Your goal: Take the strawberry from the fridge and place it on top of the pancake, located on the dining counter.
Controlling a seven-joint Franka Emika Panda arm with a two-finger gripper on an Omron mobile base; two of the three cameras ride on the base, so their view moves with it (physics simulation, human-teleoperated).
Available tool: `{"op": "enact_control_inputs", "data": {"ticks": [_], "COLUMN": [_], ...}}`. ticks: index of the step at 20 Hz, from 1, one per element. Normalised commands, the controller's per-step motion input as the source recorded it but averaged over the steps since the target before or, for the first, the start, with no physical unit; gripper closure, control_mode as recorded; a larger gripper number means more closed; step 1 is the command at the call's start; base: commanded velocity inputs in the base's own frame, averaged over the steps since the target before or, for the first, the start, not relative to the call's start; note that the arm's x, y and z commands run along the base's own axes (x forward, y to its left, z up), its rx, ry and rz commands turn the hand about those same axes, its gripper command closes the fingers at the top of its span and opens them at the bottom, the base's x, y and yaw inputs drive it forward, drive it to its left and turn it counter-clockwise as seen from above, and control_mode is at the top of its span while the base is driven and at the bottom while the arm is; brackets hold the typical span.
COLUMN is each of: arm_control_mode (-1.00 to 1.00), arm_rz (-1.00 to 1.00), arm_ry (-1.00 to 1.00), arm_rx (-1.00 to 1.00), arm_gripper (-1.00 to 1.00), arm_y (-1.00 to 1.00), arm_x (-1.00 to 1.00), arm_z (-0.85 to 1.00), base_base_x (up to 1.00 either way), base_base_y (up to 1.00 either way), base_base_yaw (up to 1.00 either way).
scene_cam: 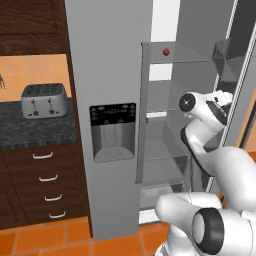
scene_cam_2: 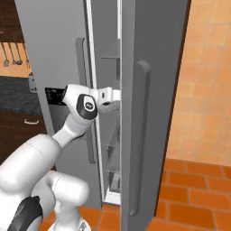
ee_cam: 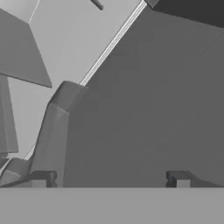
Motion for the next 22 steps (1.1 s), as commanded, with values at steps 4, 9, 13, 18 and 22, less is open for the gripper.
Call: {"op": "enact_control_inputs", "data": {"ticks": [4, 9, 13, 18, 22], "arm_control_mode": [-1.00, -1.00, -1.00, -1.00, -1.00], "arm_rz": [-0.03, -0.05, -0.08, 0.00, 0.00], "arm_ry": [0.00, 0.00, 0.00, 0.03, -0.01], "arm_rx": [0.00, 0.00, 0.00, 0.03, 0.08], "arm_gripper": [-1.00, -1.00, -1.00, -1.00, -1.00], "arm_y": [-0.99, -0.96, -0.38, 0.02, 0.59], "arm_x": [0.00, 0.00, 0.00, 0.00, -0.39], "arm_z": [0.00, 0.00, 0.00, 0.02, 0.19], "base_base_x": [0.00, 0.00, 0.00, 0.00, 0.00], "base_base_y": [0.00, 0.00, 0.00, 0.00, 0.00], "base_base_yaw": [0.00, 0.00, 0.00, 0.00, 0.00]}}
